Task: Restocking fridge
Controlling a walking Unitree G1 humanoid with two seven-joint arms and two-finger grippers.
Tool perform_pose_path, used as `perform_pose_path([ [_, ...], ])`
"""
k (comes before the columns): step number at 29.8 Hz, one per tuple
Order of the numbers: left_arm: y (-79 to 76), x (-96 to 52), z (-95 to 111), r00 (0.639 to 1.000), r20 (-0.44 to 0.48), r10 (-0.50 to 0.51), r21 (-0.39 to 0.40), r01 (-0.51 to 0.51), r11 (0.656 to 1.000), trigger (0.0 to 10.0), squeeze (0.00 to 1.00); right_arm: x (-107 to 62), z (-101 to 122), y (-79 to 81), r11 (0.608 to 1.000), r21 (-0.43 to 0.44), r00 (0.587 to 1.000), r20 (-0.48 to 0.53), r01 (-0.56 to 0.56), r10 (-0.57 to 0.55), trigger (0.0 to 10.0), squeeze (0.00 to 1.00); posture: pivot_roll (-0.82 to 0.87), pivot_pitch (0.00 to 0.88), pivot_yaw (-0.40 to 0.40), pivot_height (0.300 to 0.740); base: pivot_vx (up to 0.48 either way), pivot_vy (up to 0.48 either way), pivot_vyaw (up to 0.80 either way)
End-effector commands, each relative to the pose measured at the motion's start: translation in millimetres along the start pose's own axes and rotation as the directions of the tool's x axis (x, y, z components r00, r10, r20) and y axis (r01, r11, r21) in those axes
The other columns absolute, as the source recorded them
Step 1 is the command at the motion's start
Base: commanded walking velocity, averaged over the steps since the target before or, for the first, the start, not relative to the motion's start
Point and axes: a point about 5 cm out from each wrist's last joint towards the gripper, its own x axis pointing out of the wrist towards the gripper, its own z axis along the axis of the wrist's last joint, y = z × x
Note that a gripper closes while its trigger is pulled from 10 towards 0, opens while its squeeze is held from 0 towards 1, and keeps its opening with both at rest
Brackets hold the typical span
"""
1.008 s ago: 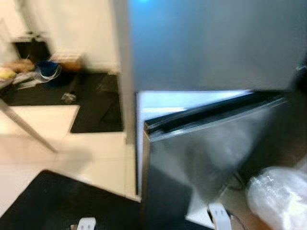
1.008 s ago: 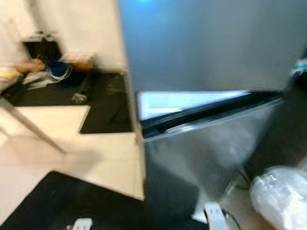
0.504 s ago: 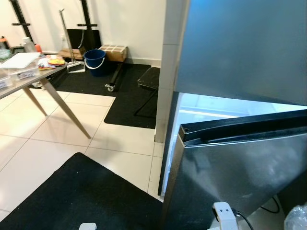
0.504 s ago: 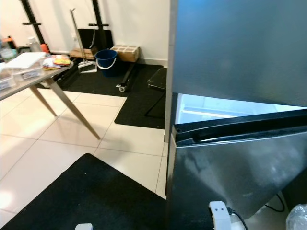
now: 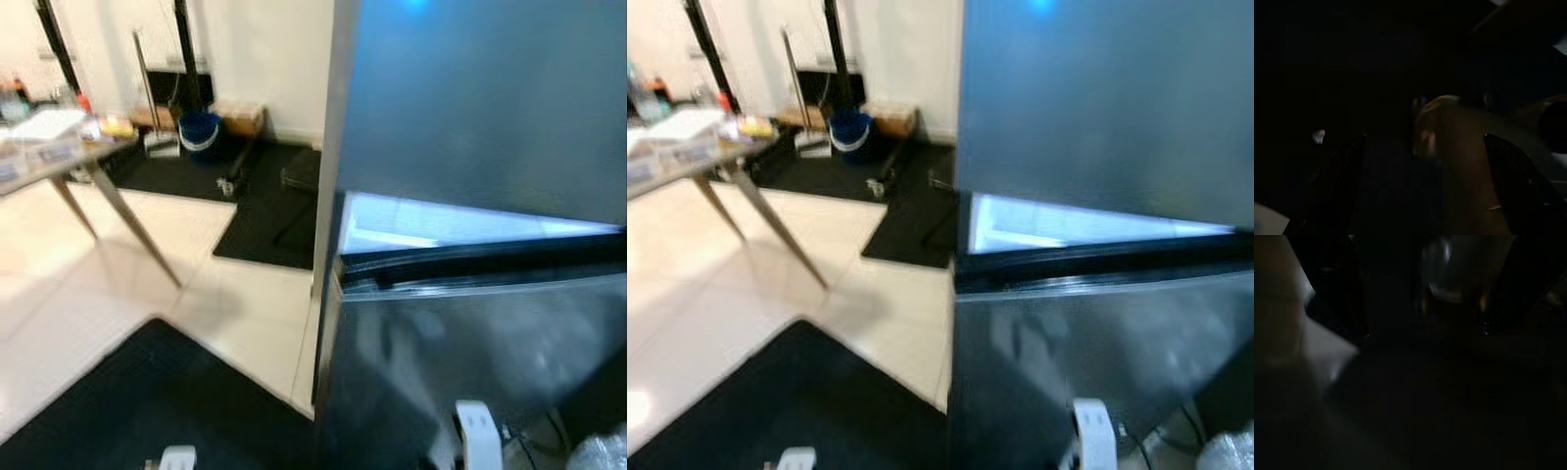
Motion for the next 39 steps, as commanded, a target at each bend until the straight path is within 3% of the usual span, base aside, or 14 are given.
perform_pose_path([
  [1, -0.3, -0.7, -5.0, 1.000, -0.021, -0.003, 0.000, 0.003, 1.000, 10.0, 0.00, 3.4, 14.3, 6.1, 0.995, 0.059, 0.993, 0.093, -0.078, 0.072, 10.0, 0.00, -0.07, 0.000, -0.022, 0.740, 0.000, 0.000, 0.00],
  [3, -0.3, -0.7, -5.0, 1.000, -0.021, -0.003, 0.000, 0.003, 1.000, 10.0, 0.00, 3.4, 14.3, 6.1, 0.995, 0.059, 0.993, 0.093, -0.078, 0.072, 10.0, 0.00, -0.07, 0.000, -0.022, 0.740, 0.000, 0.000, 0.00],
  [6, -0.2, -0.7, -4.8, 1.000, -0.019, -0.003, -0.003, 0.003, 1.000, 10.0, 0.00, 4.9, 27.6, 13.0, 0.968, 0.105, 0.964, 0.165, -0.227, 0.208, 10.0, 0.00, -0.07, 0.000, -0.022, 0.740, 0.000, 0.000, 0.00],
  [9, -0.3, -0.7, -4.8, 1.000, -0.018, -0.002, -0.004, 0.002, 1.000, 10.0, 0.00, 4.3, 33.3, 19.2, 0.930, 0.094, 0.925, 0.182, -0.355, 0.334, 10.0, 0.00, -0.07, 0.000, -0.022, 0.740, 0.000, 0.000, 0.00],
  [12, -0.3, -0.7, -4.8, 1.000, -0.018, -0.003, -0.004, 0.003, 1.000, 10.0, 0.00, 4.1, 33.4, 19.9, 0.926, 0.087, 0.920, 0.179, -0.368, 0.348, 10.0, 0.00, -0.07, 0.000, -0.022, 0.740, 0.000, 0.000, 0.00],
  [14, -0.5, -0.7, -4.5, 1.000, -0.017, -0.005, -0.005, 0.005, 1.000, 10.0, 0.00, 3.1, 37.9, 25.0, 0.885, 0.076, 0.877, 0.196, -0.459, 0.438, 10.0, 0.00, -0.07, 0.000, -0.023, 0.740, 0.000, 0.000, 0.00],
  [15, -0.5, -0.7, -4.5, 1.000, -0.017, -0.005, -0.005, 0.005, 1.000, 10.0, 0.00, 3.1, 37.9, 25.0, 0.885, 0.076, 0.877, 0.196, -0.459, 0.438, 10.0, 0.00, -0.07, 0.000, -0.023, 0.740, 0.000, 0.000, 0.00],
  [17, -1.0, -0.5, -4.0, 1.000, -0.015, -0.008, -0.005, 0.008, 1.000, 10.0, 0.00, 1.6, 46.1, 30.4, 0.829, 0.052, 0.816, 0.223, -0.557, 0.534, 10.0, 0.00, -0.07, 0.000, -0.022, 0.740, 0.000, 0.000, 0.00],
  [28, -0.3, -0.7, -4.2, 1.000, -0.016, -0.007, -0.005, 0.007, 1.000, 10.0, 0.00, 4.1, 76.1, 34.5, 0.809, -0.033, 0.768, 0.292, -0.587, 0.570, 10.0, 0.00, -0.07, 0.000, -0.021, 0.740, 0.000, 0.000, 0.00],
  [31, -0.2, -0.7, -4.3, 1.000, -0.016, -0.007, -0.005, 0.007, 1.000, 10.0, 0.00, 4.8, 81.1, 35.2, 0.812, -0.045, 0.765, 0.306, -0.582, 0.566, 10.0, 0.00, -0.07, 0.000, -0.019, 0.740, 0.000, 0.000, 0.00],
  [39, -0.5, -0.7, -4.1, 1.000, -0.012, -0.007, -0.011, 0.007, 1.000, 10.0, 0.00, 9.8, 121.2, 47.0, 0.834, -0.164, 0.741, 0.391, -0.527, 0.546, 10.0, 0.00, -0.06, 0.000, -0.023, 0.740, 0.000, 0.000, 0.00],
])
